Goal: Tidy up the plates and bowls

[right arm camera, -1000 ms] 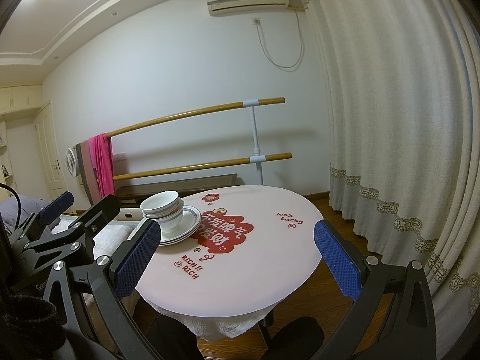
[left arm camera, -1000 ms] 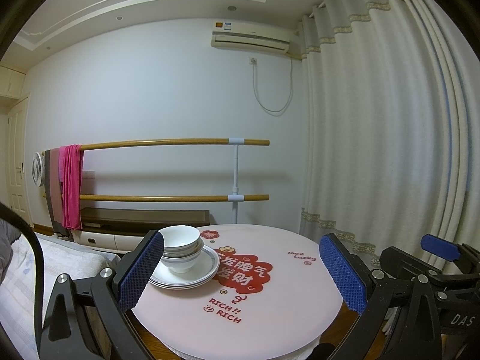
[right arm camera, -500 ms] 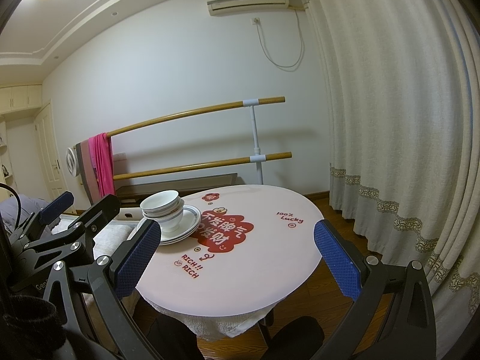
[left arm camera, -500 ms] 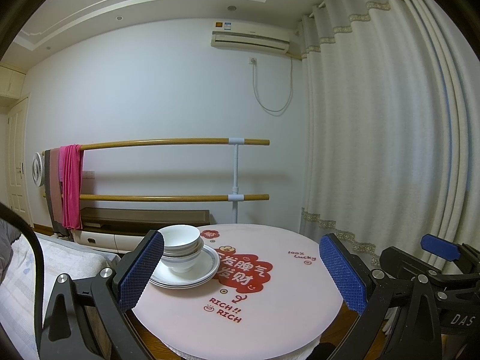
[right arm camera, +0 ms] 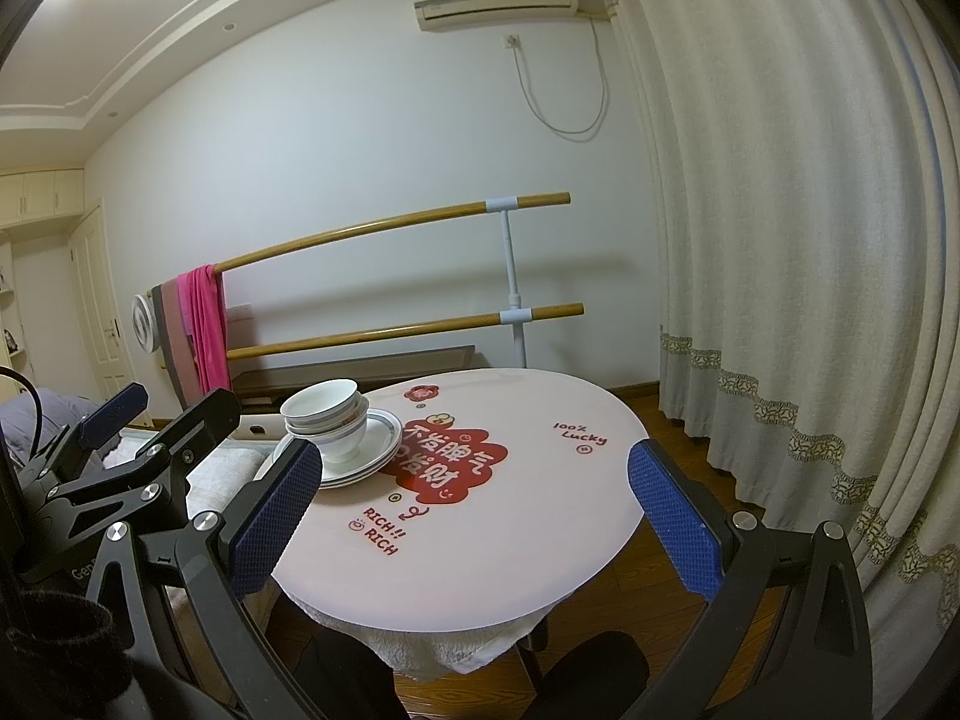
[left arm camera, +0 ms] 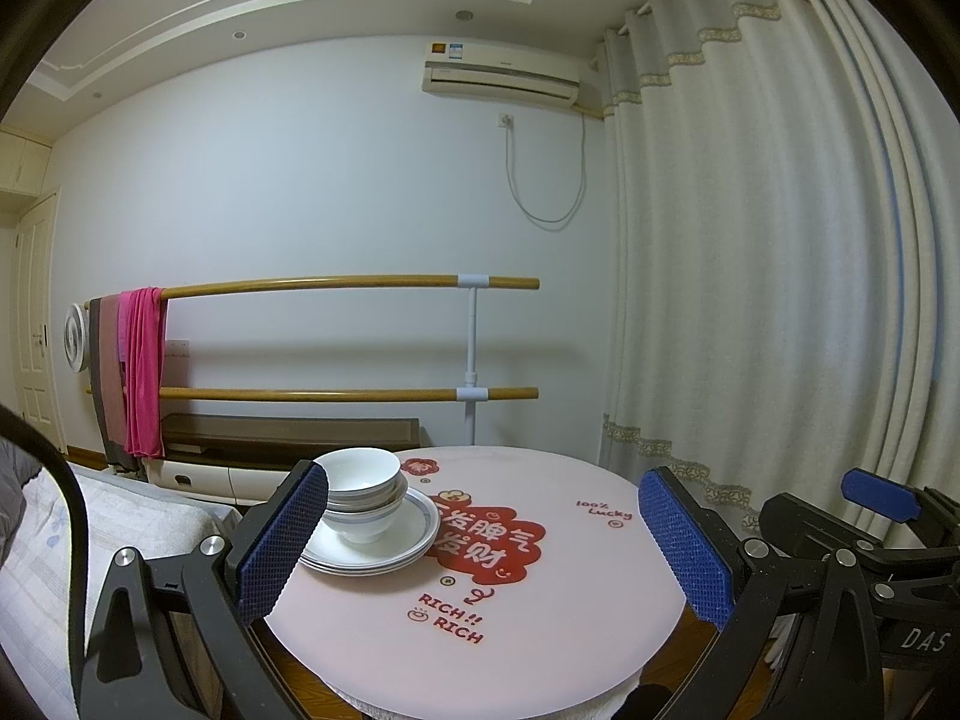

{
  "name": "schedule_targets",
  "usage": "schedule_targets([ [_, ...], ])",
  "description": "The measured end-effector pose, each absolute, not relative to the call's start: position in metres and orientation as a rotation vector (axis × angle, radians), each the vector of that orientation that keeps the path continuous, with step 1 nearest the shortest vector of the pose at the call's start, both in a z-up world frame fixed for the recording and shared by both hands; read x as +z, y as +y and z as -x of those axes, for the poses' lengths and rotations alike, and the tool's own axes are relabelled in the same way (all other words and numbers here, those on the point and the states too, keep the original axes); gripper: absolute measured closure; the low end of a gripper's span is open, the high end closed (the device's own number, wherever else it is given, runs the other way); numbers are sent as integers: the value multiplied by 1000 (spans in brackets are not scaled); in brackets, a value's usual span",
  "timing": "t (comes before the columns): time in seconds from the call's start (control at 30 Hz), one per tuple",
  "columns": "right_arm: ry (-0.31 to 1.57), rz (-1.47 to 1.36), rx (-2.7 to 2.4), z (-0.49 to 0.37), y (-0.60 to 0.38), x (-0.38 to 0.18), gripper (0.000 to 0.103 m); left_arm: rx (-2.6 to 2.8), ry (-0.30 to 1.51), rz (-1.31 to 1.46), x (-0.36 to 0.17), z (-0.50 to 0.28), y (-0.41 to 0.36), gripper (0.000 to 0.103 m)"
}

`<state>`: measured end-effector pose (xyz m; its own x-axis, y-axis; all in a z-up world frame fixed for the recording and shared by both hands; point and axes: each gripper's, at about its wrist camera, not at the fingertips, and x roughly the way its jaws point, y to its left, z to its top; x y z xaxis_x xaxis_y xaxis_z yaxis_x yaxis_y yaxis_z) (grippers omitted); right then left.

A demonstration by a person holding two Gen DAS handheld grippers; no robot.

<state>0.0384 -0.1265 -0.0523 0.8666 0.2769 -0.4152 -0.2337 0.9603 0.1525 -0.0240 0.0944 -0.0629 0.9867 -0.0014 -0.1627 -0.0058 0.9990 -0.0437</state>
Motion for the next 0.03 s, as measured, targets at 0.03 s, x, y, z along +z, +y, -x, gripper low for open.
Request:
schedule_targets([
  [0.03,449,-99,268,-38,-126,-52,0,2,165,45,-63,24,95,1],
])
